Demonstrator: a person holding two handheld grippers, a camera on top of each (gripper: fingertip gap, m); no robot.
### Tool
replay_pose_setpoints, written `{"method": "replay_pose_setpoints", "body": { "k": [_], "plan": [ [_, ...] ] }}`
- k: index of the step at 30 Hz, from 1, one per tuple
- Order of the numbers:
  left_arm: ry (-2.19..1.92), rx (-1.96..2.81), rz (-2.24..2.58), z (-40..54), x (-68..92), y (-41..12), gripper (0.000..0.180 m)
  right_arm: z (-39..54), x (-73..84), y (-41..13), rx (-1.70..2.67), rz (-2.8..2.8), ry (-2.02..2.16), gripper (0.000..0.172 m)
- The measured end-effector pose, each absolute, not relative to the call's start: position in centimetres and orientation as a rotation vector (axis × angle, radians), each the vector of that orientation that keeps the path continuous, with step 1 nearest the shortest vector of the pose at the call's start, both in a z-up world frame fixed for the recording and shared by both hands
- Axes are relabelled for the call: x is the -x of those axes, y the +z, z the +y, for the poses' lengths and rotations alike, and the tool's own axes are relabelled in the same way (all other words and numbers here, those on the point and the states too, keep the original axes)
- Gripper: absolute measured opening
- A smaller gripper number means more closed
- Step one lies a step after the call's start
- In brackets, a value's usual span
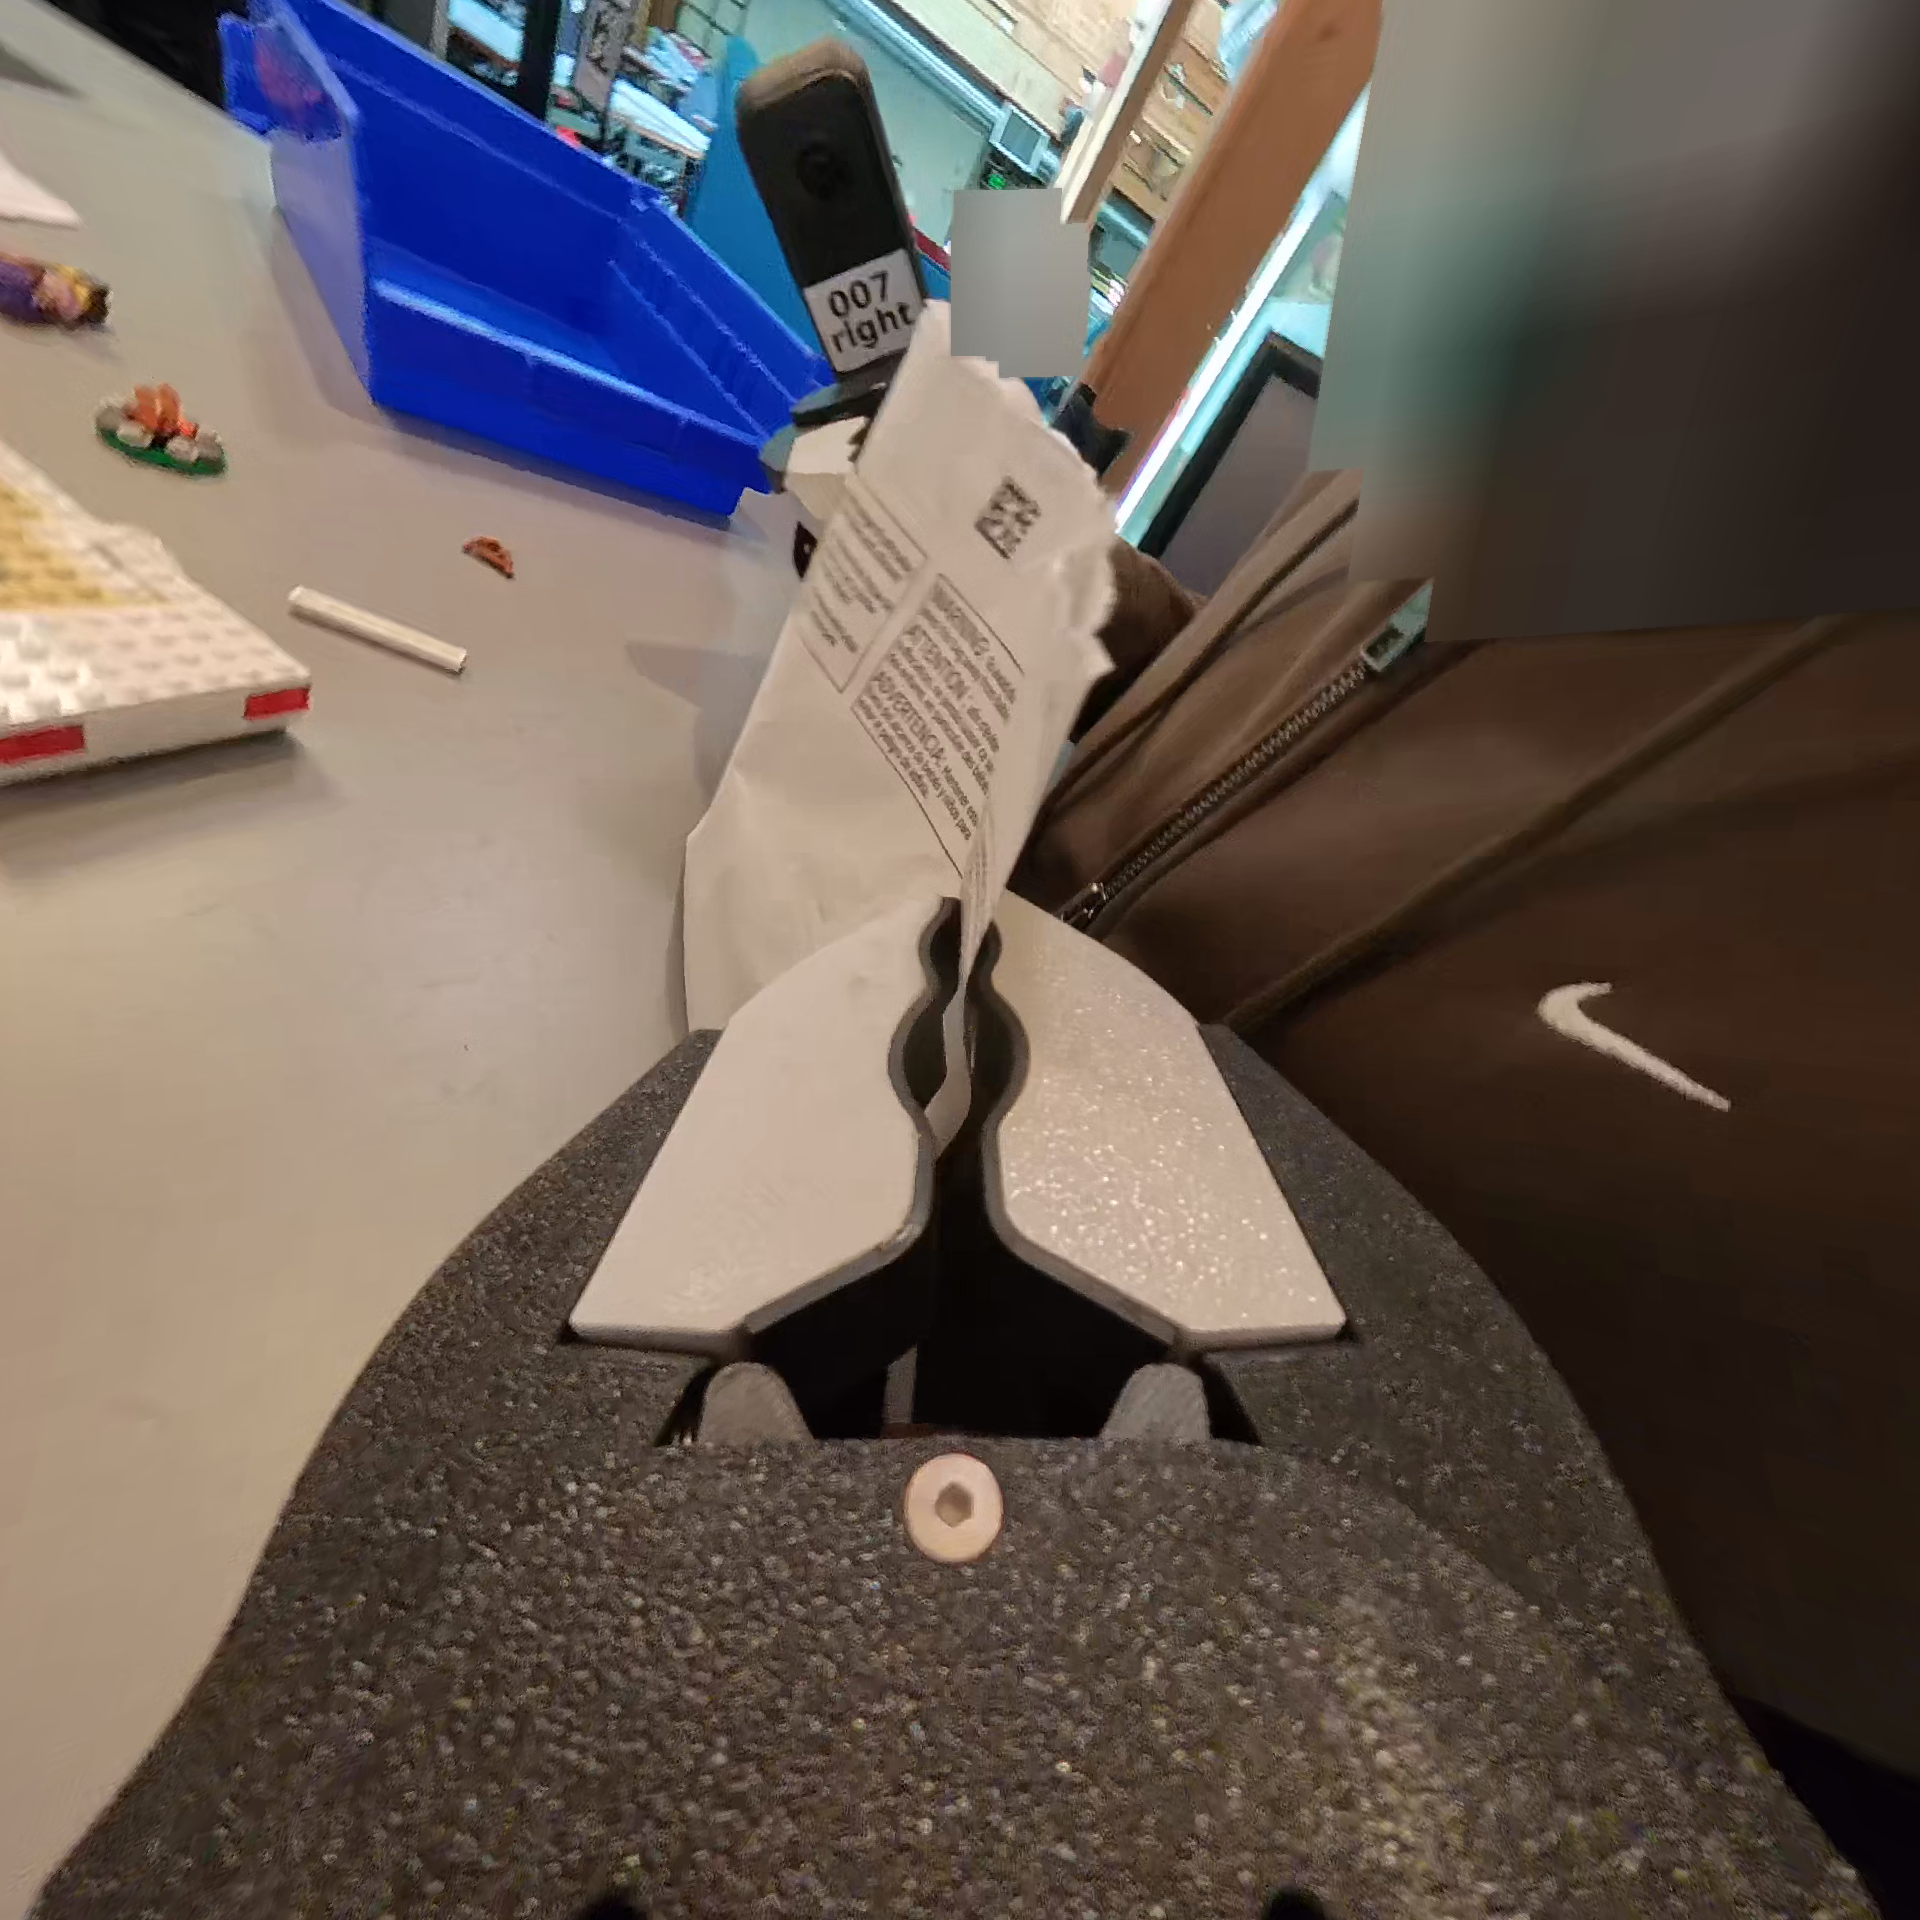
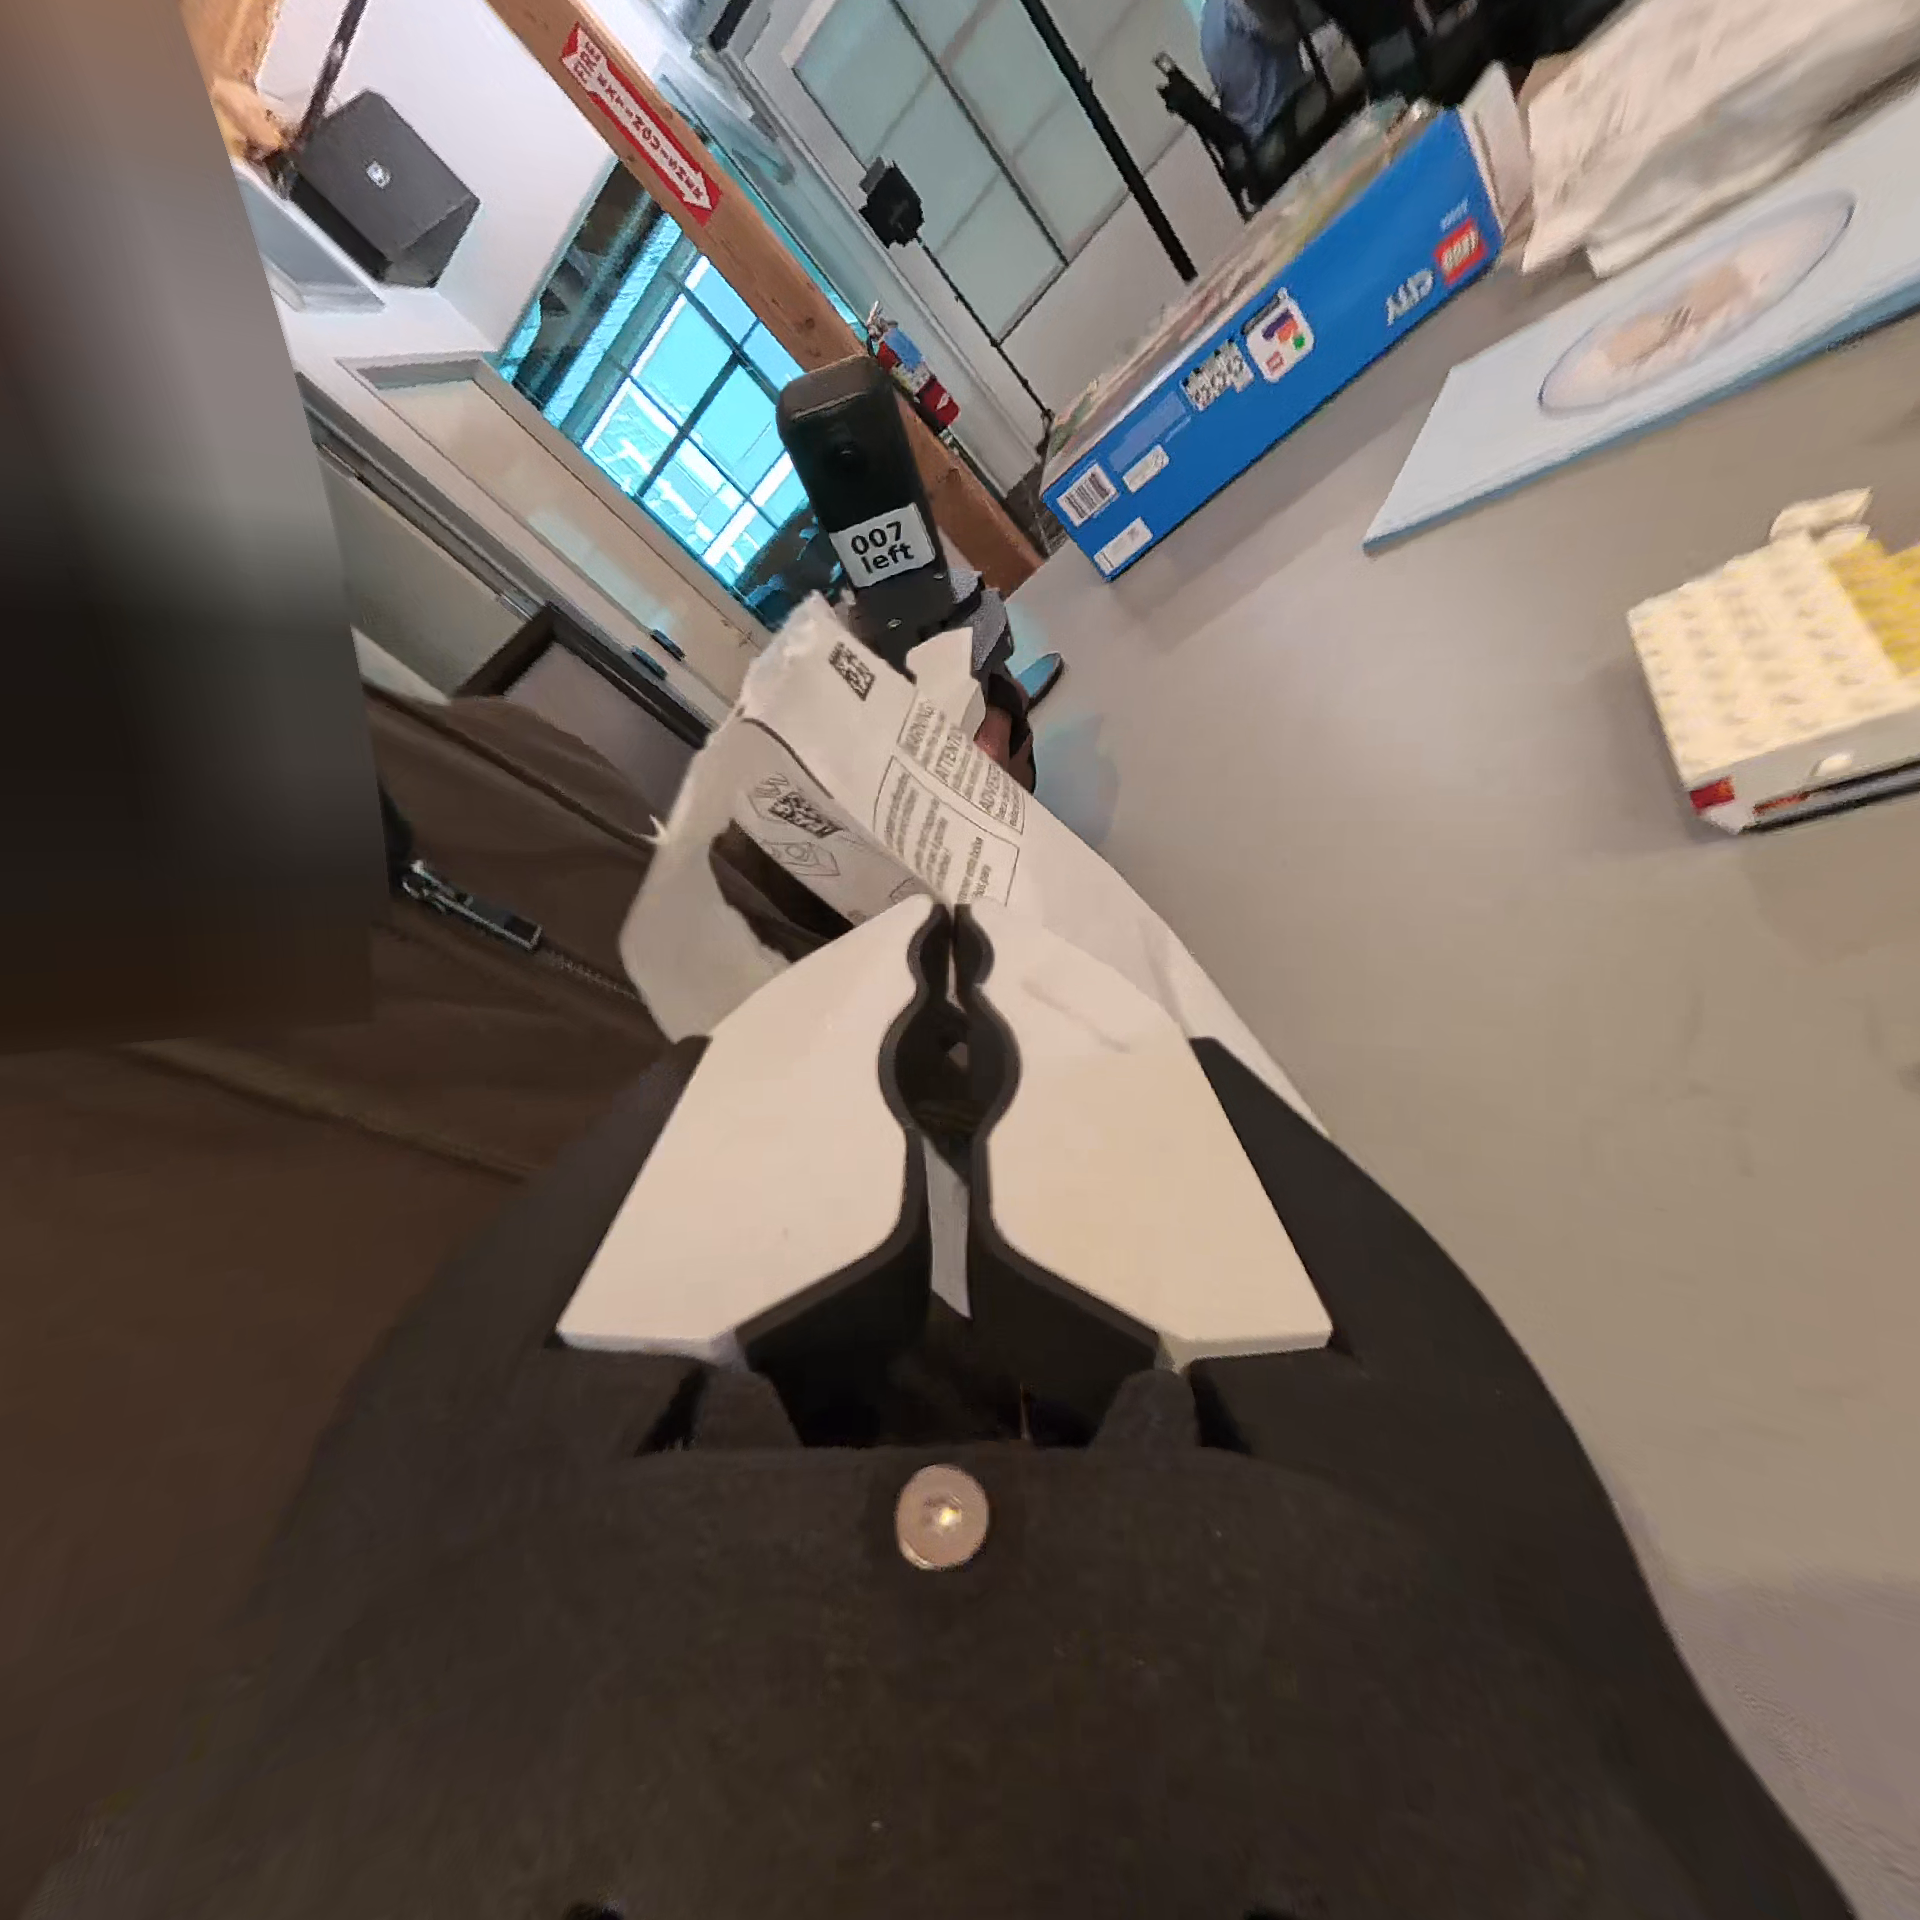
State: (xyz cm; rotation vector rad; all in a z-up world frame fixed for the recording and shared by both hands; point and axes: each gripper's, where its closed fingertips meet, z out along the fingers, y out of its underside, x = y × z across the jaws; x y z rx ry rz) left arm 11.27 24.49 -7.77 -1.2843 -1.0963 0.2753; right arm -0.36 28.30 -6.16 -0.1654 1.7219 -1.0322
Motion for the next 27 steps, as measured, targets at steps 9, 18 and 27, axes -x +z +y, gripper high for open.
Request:
{"method": "replay_pose_setpoints", "body": {
  "k": [9, 18, 27],
  "plan": [
    [-0.129, 0.876, -1.318, 24.6, -11.9, -8.1, 0.0, 30.3, 0.3, -7.2, -0.032, 1.737, -0.65, 0.0],
    [-0.24, 0.903, -1.413, 27.6, -13.6, -9.0, 0.0, 34.2, -1.7, -9.2, -0.079, 1.747, -0.369, 0.0],
    [-0.319, 0.815, -1.433, 29.0, -14.8, -10.0, 0.0, 35.5, 1.0, -11.3, 0.457, 2.122, -0.736, 0.017]
  ]
}}
